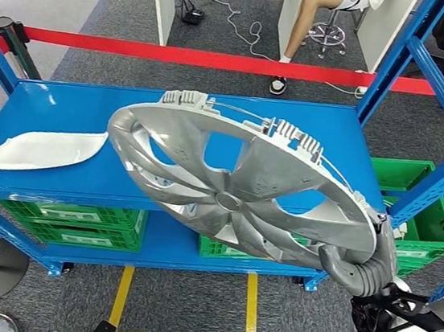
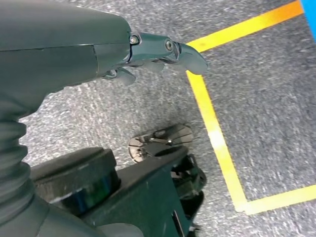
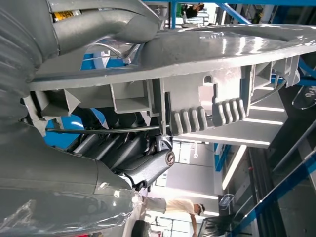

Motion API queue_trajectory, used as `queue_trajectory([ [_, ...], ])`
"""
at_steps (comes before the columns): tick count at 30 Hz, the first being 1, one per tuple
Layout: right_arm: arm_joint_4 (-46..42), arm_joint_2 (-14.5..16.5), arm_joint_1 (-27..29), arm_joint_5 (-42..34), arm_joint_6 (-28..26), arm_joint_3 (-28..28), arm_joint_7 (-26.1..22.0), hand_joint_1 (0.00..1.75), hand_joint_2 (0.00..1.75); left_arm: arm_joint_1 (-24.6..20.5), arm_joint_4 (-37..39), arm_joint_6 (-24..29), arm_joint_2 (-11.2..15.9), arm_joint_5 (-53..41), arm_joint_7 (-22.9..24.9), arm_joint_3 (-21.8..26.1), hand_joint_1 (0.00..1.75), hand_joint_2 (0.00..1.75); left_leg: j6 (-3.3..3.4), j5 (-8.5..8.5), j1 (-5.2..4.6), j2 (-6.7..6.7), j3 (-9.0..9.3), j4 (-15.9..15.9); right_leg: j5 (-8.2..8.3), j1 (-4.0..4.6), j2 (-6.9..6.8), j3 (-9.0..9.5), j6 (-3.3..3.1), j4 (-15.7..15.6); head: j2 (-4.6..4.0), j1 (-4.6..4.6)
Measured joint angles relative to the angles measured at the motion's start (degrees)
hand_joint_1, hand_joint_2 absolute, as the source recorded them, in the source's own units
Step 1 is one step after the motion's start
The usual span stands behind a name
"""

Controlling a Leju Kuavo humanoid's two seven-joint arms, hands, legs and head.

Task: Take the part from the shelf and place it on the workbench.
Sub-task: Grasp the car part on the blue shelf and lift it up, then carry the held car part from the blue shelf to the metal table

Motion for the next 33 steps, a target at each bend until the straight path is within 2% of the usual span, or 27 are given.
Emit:
queue_trajectory([
  [1,-0.02,-0.01,-0.03,0.01,-0.05,-0.01,-0.09,1.75,1.75,-0.01,-0.01,0.05,0.13,0.03,-0.01,0.12,0.00,1.75,-0.27,0.49,-0.06,-0.02,-0.47,0.08,-0.12,0.07,0.06,2.91,-0.17,-4.02,0.01,-0.05],
  [2,-0.03,-0.01,-0.05,0.02,-0.10,-0.01,-0.18,1.75,1.75,-0.01,-0.01,0.13,0.25,0.04,-0.03,0.22,0.00,1.75,-0.59,1.00,-0.11,-0.04,-0.73,0.13,-0.64,0.16,0.10,4.65,-0.41,-6.99,0.01,-0.07],
  [3,-0.05,-0.01,-0.07,0.04,-0.14,-0.02,-0.28,1.75,1.75,-0.02,-0.02,0.21,0.37,0.05,-0.04,0.30,0.00,1.75,-0.94,1.50,-0.12,-0.06,-0.88,0.09,-1.24,0.32,0.17,5.23,-0.72,-8.40,0.01,-0.08],
  [5,-0.06,-0.03,-0.07,0.08,-0.21,-0.06,-0.46,1.75,1.75,0.00,-0.02,0.34,0.61,0.06,-0.05,0.42,0.00,1.75,-1.68,2.26,0.03,-0.09,-1.02,-0.07,-0.59,0.44,0.14,4.56,-1.72,-8.71,0.00,-0.02],
  [6,-0.06,-0.04,-0.09,0.10,-0.25,-0.08,-0.52,1.75,1.75,0.02,-0.02,0.38,0.72,0.07,-0.05,0.49,0.00,1.75,-2.04,1.66,0.12,-0.10,-1.32,0.24,-0.06,0.41,0.08,4.27,-2.28,-8.75,0.00,-0.02],
  [7,-0.08,-0.05,-0.10,0.12,-0.26,-0.09,-0.60,1.75,1.75,0.06,-0.02,0.39,0.81,0.08,-0.06,0.53,0.00,1.75,-2.37,-0.04,0.19,-0.11,-1.87,1.48,0.63,0.31,0.00,3.84,-2.82,-8.89,-0.01,-0.11],
  [8,-0.09,-0.05,-0.08,0.13,-0.27,-0.09,-0.67,1.75,1.75,0.06,-0.02,0.40,0.91,0.09,-0.07,0.58,0.00,1.75,-2.66,-2.71,0.28,-0.12,-2.74,3.93,1.41,0.20,-0.07,3.22,-3.22,-8.99,0.00,-0.20],
  [10,-0.12,-0.05,0.02,0.15,-0.28,-0.09,-0.81,1.75,1.75,-0.02,-0.02,0.40,1.05,0.14,-0.09,0.67,0.00,1.75,-3.14,-8.44,0.39,-0.10,-4.73,11.31,2.94,0.20,-0.08,1.50,-3.47,-8.94,0.00,-0.38],
  [11,-0.11,-0.05,0.13,0.17,-0.29,-0.09,-0.85,1.75,1.75,-0.07,-0.02,0.40,1.14,0.17,-0.12,0.72,0.00,1.75,-3.29,-9.82,0.43,-0.10,-5.22,14.46,3.66,0.20,-0.09,0.54,-3.41,-8.90,0.00,-0.38],
  [12,-0.10,-0.05,0.26,0.19,-0.31,-0.09,-0.88,1.75,1.75,-0.10,-0.02,0.40,1.22,0.19,-0.15,0.76,0.00,1.75,-3.36,-9.90,0.45,-0.09,-4.97,16.13,4.35,0.19,-0.11,-0.37,-3.29,-8.87,-0.01,-0.39],
  [13,-0.10,-0.05,0.37,0.20,-0.34,-0.09,-0.92,1.75,1.75,-0.13,-0.02,0.40,1.31,0.19,-0.18,0.79,0.00,1.75,-3.37,-8.90,0.47,-0.09,-3.76,15.87,5.03,0.18,-0.13,-1.26,-3.16,-8.84,-0.01,-0.39],
  [14,-0.10,-0.05,0.44,0.20,-0.36,-0.09,-0.97,1.75,1.75,-0.19,-0.02,0.40,1.43,0.19,-0.21,0.80,0.00,1.75,-3.32,-7.46,0.50,-0.08,-1.49,13.53,5.71,0.15,-0.13,-2.10,-2.99,-8.83,-0.01,-0.39],
  [15,-0.10,-0.05,0.47,0.19,-0.37,-0.11,-1.03,1.75,1.75,-0.30,-0.02,0.40,1.53,0.18,-0.24,0.81,0.00,1.75,-3.26,-6.61,0.53,-0.09,1.55,9.82,6.37,0.16,-0.12,-2.83,-2.76,-8.80,0.00,-0.40],
  [17,-0.12,-0.05,0.46,0.16,-0.36,-0.23,-1.20,1.75,1.75,-0.64,-0.03,0.40,1.69,0.16,-0.32,0.84,0.00,1.75,-2.74,-6.76,0.45,-0.23,6.82,2.10,7.64,0.26,-0.13,-3.84,-2.15,-8.83,0.00,-0.33],
  [18,-0.13,-0.05,0.47,0.14,-0.36,-0.30,-1.32,1.75,1.75,-0.78,-0.03,0.41,1.74,0.16,-0.39,0.86,0.00,1.75,-2.39,-7.22,0.33,-0.32,7.97,0.02,8.27,0.29,-0.14,-4.05,-1.81,-8.97,0.01,-0.41],
  [20,-0.12,-0.05,0.65,0.02,-0.36,-0.47,-1.64,1.75,1.75,-0.83,-0.04,0.42,1.91,0.26,-0.56,1.01,0.00,1.75,-1.45,-6.69,0.17,-0.31,7.66,-0.77,9.45,0.19,-0.10,-4.21,-1.16,-9.56,0.02,-0.49],
  [21,-0.11,-0.05,0.83,-0.07,-0.36,-0.56,-1.86,1.75,1.75,-0.81,-0.04,0.43,2.02,0.39,-0.65,1.12,0.00,1.75,-0.98,-6.16,0.19,-0.20,7.27,-0.88,9.21,0.11,-0.08,-4.57,-0.86,-9.46,0.02,-0.53],
  [22,-0.11,-0.05,1.07,-0.14,-0.36,-0.66,-2.08,1.75,1.75,-0.80,-0.04,0.47,2.13,0.52,-0.72,1.26,0.00,1.75,-0.47,-5.55,0.25,-0.07,6.79,-0.98,7.93,0.06,-0.07,-5.11,-0.60,-8.54,0.02,-0.42],
  [23,-0.11,-0.05,1.30,-0.17,-0.34,-0.74,-2.27,1.75,1.75,-0.81,-0.05,0.51,2.20,0.64,-0.78,1.42,0.00,1.75,-0.10,-4.92,0.34,0.06,6.21,-1.08,5.62,0.05,-0.06,-5.93,-0.39,-6.32,0.02,-0.37],
  [25,-0.11,-0.05,1.78,-0.19,-0.31,-0.91,-2.70,1.75,1.75,-0.88,-0.06,0.57,2.33,0.69,-0.93,1.68,0.00,1.75,0.23,-3.79,0.25,0.12,4.87,-1.04,-0.14,0.12,-0.09,-7.82,-0.14,1.29,0.02,-0.26],
  [26,-0.11,-0.05,2.05,-0.19,-0.30,-1.01,-2.97,1.75,1.75,-0.89,-0.06,0.56,2.39,0.63,-0.98,1.75,0.00,1.75,0.24,-3.21,0.19,0.12,4.15,-1.01,-1.88,0.17,-0.09,-8.39,-0.10,4.91,0.02,-0.27],
  [27,-0.11,-0.05,2.39,-0.20,-0.30,-1.15,-3.27,1.75,1.75,-0.90,-0.06,0.56,2.46,0.53,-1.02,1.77,0.00,1.75,0.24,-2.66,0.11,0.14,3.44,-0.97,-2.34,0.24,-0.09,-8.19,-0.16,7.00,0.02,-0.27],
  [28,-0.13,-0.05,2.78,-0.21,-0.30,-1.33,-3.57,1.75,1.75,-0.91,-0.06,0.56,2.53,0.37,-1.03,1.78,0.00,1.75,0.20,-2.15,0.04,0.15,2.78,-0.95,-1.65,0.31,-0.09,-6.91,-0.33,6.86,0.02,-0.27],
  [29,-0.17,-0.05,3.16,-0.23,-0.30,-1.56,-3.85,1.75,1.75,-0.92,-0.06,0.56,2.57,0.19,-1.03,1.77,0.00,1.75,0.15,-1.72,-0.02,0.15,2.24,-0.92,-0.32,0.42,-0.08,-4.45,-0.60,4.33,0.02,-0.27],
  [30,-0.26,-0.05,3.48,-0.25,-0.31,-1.84,-4.09,1.75,1.75,-0.93,-0.06,0.56,2.59,-0.03,-1.02,1.77,0.00,1.75,0.05,-1.33,-0.06,0.15,1.81,-0.89,0.57,0.57,-0.10,-1.36,-1.02,0.16,0.01,-0.28],
  [32,-0.56,-0.05,4.02,-0.31,-0.32,-2.41,-4.59,1.75,1.75,-1.03,-0.06,0.56,2.57,-0.35,-1.01,1.76,0.00,1.75,-0.36,-0.57,-0.12,0.19,1.18,-0.83,0.68,0.93,-0.11,4.14,-1.67,-7.81,0.01,-0.33],
  [33,-0.73,-0.05,4.32,-0.37,-0.31,-2.71,-4.83,1.75,1.75,-1.08,-0.06,0.55,2.56,-0.45,-1.02,1.77,0.00,1.75,-0.63,-0.15,-0.06,0.22,1.00,-0.84,0.28,1.12,-0.08,5.36,-1.85,-9.85,0.01,-0.36],
])
